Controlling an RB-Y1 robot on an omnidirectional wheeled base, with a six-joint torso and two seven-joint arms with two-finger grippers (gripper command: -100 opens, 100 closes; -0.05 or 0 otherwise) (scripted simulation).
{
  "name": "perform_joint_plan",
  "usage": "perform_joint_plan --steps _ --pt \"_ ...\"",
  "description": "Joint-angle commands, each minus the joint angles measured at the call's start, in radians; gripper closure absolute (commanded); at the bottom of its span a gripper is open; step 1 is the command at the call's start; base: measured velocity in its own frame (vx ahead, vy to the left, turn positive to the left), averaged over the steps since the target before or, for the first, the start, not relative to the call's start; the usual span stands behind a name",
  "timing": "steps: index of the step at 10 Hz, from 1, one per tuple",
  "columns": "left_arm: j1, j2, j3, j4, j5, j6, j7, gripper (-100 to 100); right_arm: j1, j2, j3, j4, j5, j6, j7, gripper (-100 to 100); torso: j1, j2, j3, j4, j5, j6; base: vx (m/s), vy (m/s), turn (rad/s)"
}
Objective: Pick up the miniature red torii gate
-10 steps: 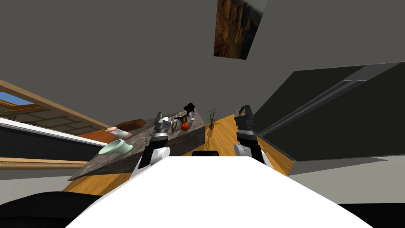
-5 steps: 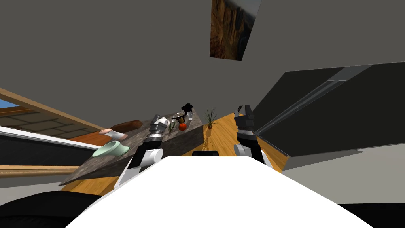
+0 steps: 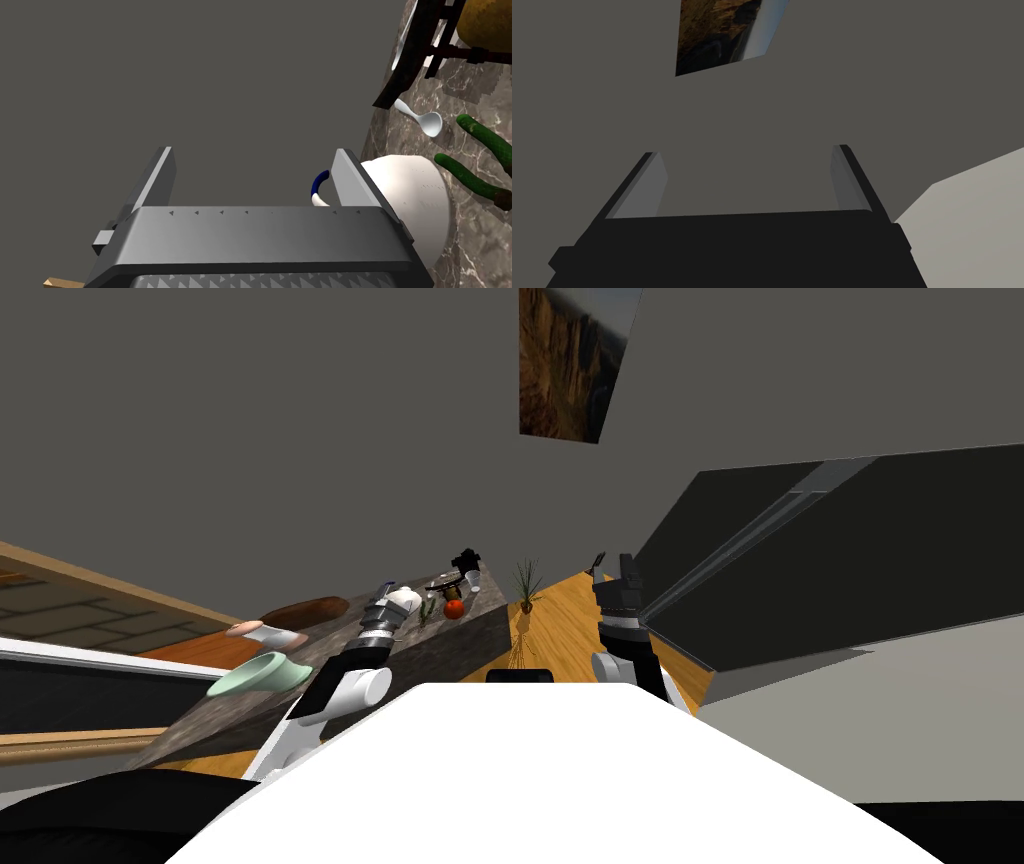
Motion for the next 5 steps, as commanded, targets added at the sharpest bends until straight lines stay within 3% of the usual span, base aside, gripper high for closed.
perform_joint_plan --steps 1,2,3,4,5 --pt "0.02 0.019 0.05 0.003 0.032 0.05 0.016 -100 0.0 0.0 0.0 0.0 0.0 0.0 0.0 0 0.0 0.0 0.0 0.0 0.0 0.0 -0.003 -0.033 -0.096" --pt "0.02 0.019 0.05 0.003 0.032 0.071 0.016 -100 0.0 0.0 0.0 0.0 0.0 0.0 0.0 0 0.0 0.0 0.0 0.0 0.0 0.0 -0.002 -0.026 -0.053" --pt "0.033 0.037 0.089 0.012 0.062 0.109 0.031 -100 0.0 0.0 0.0 0.0 0.0 0.0 0.0 0 0.0 0.0 0.0 0.0 0.0 0.0 0.002 -0.03 -0.116" --pt "0.033 0.037 0.093 0.012 0.062 0.126 0.031 -100 0.0 0.0 0.0 0.0 0.0 0.0 0.0 0 0.0 0.0 0.0 0.0 0.0 0.0 0.002 -0.025 -0.061" --pt "0.046 0.055 0.136 0.022 0.093 0.17 0.046 -100 0.0 0.0 0.0 0.0 0.0 0.0 0.0 0 0.0 -0.001 0.0 0.0 0.0 0.0 0.005 -0.035 -0.131"
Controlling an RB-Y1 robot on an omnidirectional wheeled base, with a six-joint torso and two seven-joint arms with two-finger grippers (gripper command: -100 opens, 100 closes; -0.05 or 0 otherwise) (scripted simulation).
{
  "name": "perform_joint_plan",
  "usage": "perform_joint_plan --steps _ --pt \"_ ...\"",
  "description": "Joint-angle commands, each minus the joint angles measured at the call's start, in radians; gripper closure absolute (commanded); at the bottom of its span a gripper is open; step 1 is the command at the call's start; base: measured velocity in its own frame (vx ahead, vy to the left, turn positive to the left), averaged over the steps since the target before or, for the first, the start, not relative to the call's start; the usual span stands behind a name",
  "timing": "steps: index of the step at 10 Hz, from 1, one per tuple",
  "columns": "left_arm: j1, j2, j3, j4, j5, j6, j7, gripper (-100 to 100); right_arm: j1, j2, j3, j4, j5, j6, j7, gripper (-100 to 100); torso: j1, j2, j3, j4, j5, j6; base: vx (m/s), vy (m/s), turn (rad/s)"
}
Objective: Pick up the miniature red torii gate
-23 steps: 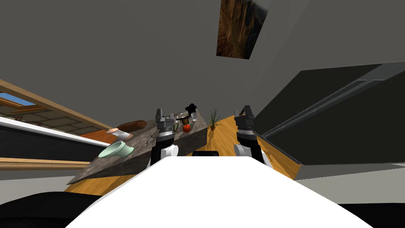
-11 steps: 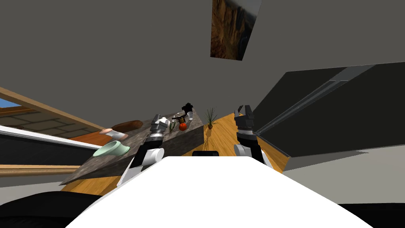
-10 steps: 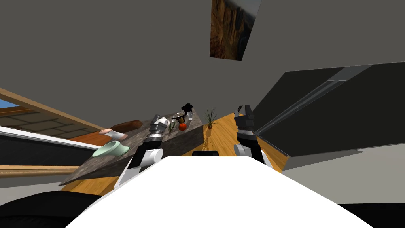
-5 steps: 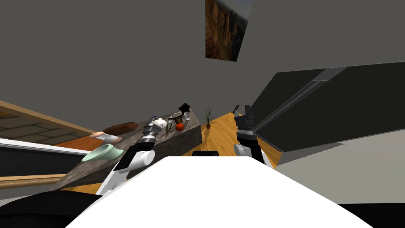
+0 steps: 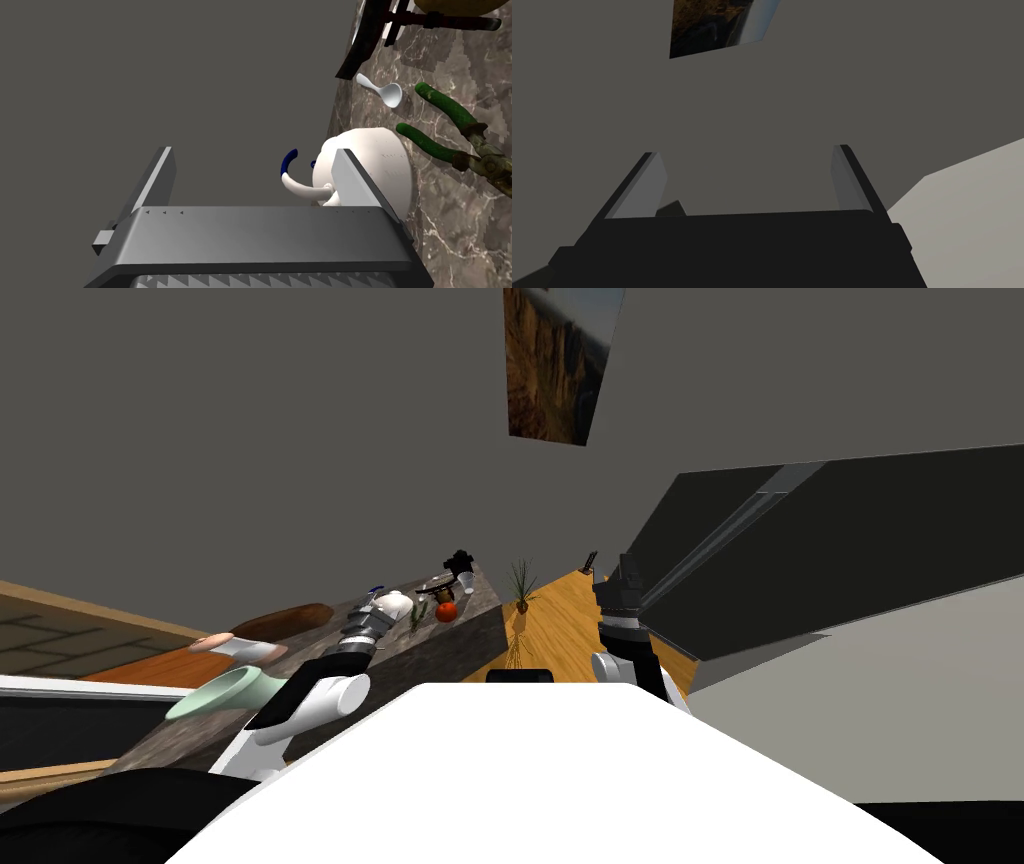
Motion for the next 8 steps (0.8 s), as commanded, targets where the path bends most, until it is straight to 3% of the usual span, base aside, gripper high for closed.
perform_joint_plan --steps 1,2,3,4,6,7,8 --pt "0.01 0.011 0.026 0.0 0.018 0.043 0.01 -100 0.0 0.0 0.0 0.0 0.0 0.0 0.0 0 0.0 0.0 0.0 0.0 0.0 0.0 0.006 -0.025 -0.051" --pt "0.024 0.027 0.067 0.009 0.049 0.073 0.025 -100 0.0 0.0 0.0 0.0 0.0 0.0 0.0 0 0.0 0.0 0.0 0.0 0.0 0.0 0.014 -0.033 -0.12" --pt "0.024 0.027 0.067 0.009 0.049 0.103 0.025 -100 0.0 0.0 0.0 0.0 0.0 0.0 0.0 0 0.0 0.0 0.0 0.0 0.0 0.0 0.015 -0.027 -0.059" --pt "0.038 0.044 0.108 0.018 0.082 0.133 0.039 -100 0.0 0.0 0.0 0.0 0.0 0.0 0.0 0 0.0 -0.001 0.0 0.0 0.0 0.0 0.027 -0.037 -0.128" --pt "0.038 0.044 0.108 0.018 0.082 0.164 0.039 -100 0.0 0.0 0.0 0.0 0.0 0.0 0.0 0 0.0 -0.001 -0.001 0.0 0.0 0.0 0.013 -0.023 -0.038" --pt "0.053 0.06 0.148 0.026 0.114 0.201 0.052 -100 0.0 0.0 0.0 0.0 0.0 0.0 0.0 0 0.001 0.0 0.0 0.0 0.0 0.0 0.021 -0.03 -0.131" --pt "0.053 0.06 0.148 0.026 0.114 0.219 0.052 -100 0.0 0.0 0.0 0.0 0.0 0.0 0.0 0 0.0 -0.001 -0.001 0.0 0.0 0.0 0.023 -0.025 -0.085"
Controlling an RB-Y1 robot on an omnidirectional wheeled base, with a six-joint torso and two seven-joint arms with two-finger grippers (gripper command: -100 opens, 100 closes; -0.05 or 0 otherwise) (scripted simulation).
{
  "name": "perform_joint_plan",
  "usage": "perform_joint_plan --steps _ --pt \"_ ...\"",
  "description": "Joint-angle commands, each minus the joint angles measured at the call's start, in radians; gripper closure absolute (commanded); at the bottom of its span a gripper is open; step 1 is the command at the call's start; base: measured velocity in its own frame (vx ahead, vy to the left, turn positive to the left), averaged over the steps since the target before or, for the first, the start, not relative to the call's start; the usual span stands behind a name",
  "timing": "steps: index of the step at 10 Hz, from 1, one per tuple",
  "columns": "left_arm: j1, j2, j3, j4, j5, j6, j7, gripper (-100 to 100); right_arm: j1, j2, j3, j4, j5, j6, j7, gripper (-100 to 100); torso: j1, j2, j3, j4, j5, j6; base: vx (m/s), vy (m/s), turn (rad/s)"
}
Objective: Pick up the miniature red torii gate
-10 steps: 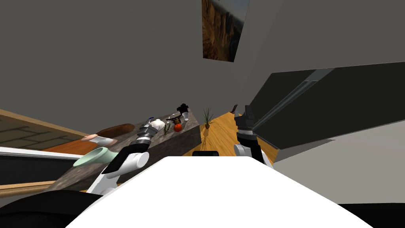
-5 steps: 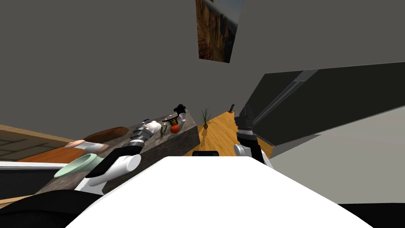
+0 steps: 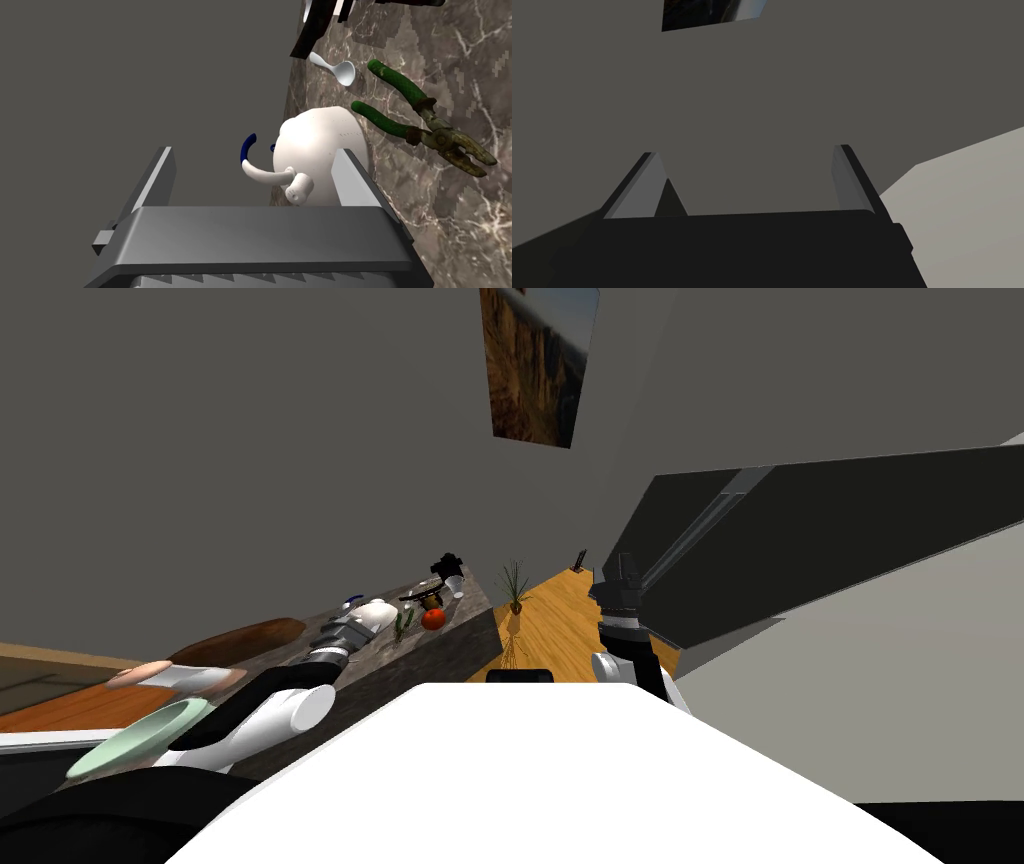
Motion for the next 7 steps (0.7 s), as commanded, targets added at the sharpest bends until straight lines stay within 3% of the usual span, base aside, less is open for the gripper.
perform_joint_plan --steps 1,2,3,4,5,6,7 --pt "0.001 0.003 0.007 0.0 0.005 0.029 0.004 -100 0.0 0.0 0.0 0.0 0.0 0.0 0.0 0 0.0 0.0 0.0 0.0 0.0 0.0 0.012 -0.009 0.003" --pt "0.016 0.019 0.046 0.008 0.037 0.07 0.017 -100 0.0 0.0 0.0 0.0 0.0 0.0 0.0 0 0.001 0.0 0.0 0.0 0.0 0.0 0.036 -0.025 -0.148" --pt "0.016 0.019 0.046 0.008 0.037 0.091 0.017 -100 0.0 0.0 0.0 0.0 0.0 0.0 0.0 0 0.0 -0.001 0.0 0.0 0.0 0.0 0.034 -0.023 -0.085" --pt "0.031 0.033 0.085 0.015 0.068 0.127 0.029 -100 0.0 0.0 0.0 0.0 0.0 0.0 0.0 0 0.0 -0.001 0.0 0.0 0.0 0.0 0.042 -0.035 -0.164" --pt "0.031 0.033 0.085 0.015 0.068 0.154 0.029 -100 0.0 0.0 0.0 0.0 0.0 0.0 0.0 0 0.0 -0.001 -0.001 0.0 0.0 0.0 0.045 -0.025 -0.09" --pt "0.046 0.046 0.123 0.022 0.099 0.186 0.041 -100 0.0 0.0 0.0 0.0 0.0 0.0 0.0 0 0.0 -0.001 -0.001 0.0 0.0 0.0 0.065 -0.037 -0.168" --pt "0.046 0.046 0.123 0.022 0.099 0.213 0.041 -100 0.0 0.0 0.0 0.0 0.0 0.0 0.0 0 -0.001 -0.002 -0.001 -0.001 0.0 0.0 0.051 -0.028 -0.076"
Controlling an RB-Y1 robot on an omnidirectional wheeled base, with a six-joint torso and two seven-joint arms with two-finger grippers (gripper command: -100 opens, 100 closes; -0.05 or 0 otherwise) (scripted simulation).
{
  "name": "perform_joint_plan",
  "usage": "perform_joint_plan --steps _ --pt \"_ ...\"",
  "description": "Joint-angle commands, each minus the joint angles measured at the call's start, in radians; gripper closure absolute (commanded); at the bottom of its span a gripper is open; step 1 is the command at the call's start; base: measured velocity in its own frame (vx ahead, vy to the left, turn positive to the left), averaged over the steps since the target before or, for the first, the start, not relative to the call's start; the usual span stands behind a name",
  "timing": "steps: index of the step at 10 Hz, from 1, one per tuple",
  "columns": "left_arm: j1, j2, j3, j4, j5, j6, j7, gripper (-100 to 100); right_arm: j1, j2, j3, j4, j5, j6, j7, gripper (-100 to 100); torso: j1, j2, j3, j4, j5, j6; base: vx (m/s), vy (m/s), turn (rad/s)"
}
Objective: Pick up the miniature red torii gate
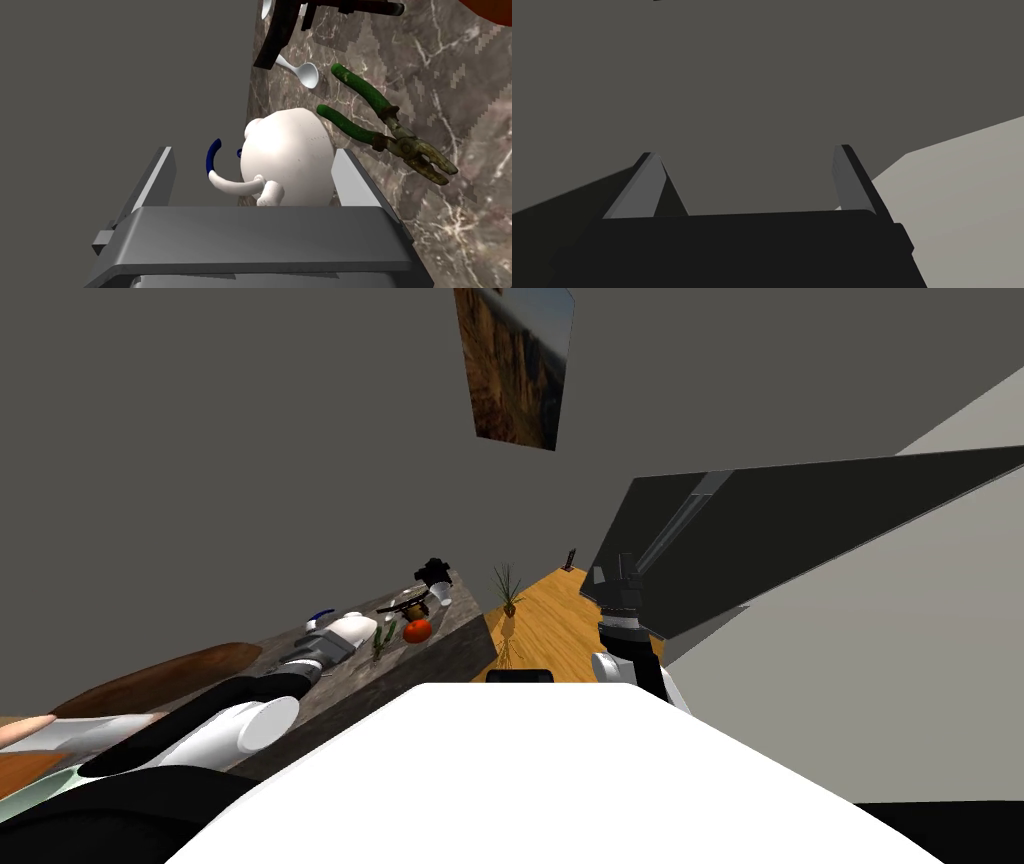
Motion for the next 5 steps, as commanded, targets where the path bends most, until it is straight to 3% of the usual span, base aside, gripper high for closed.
perform_joint_plan --steps 1,3,4,5 --pt "0.015 0.023 0.046 0.014 0.041 0.05 0.015 -100 0.0 0.0 0.0 0.0 0.0 0.0 0.0 0 0.0 0.0 0.0 0.0 0.0 0.0 0.064 -0.024 -0.153" --pt "0.015 0.023 0.046 0.014 0.041 0.084 0.015 -100 0.0 0.0 0.0 0.0 0.0 0.0 0.0 0 0.001 0.0 0.0 0.0 0.0 0.0 0.034 -0.011 -0.04" --pt "0.03 0.035 0.082 0.019 0.07 0.123 0.025 -100 0.0 0.0 0.0 0.0 0.0 0.0 0.0 0 0.001 0.002 0.001 0.0 0.0 0.0 0.04 -0.019 -0.183" --pt "0.03 0.035 0.082 0.019 0.07 0.143 0.025 -100 0.0 0.0 0.0 0.0 0.0 0.0 0.0 0 0.001 0.001 0.001 0.0 0.0 0.001 0.049 -0.013 -0.097"
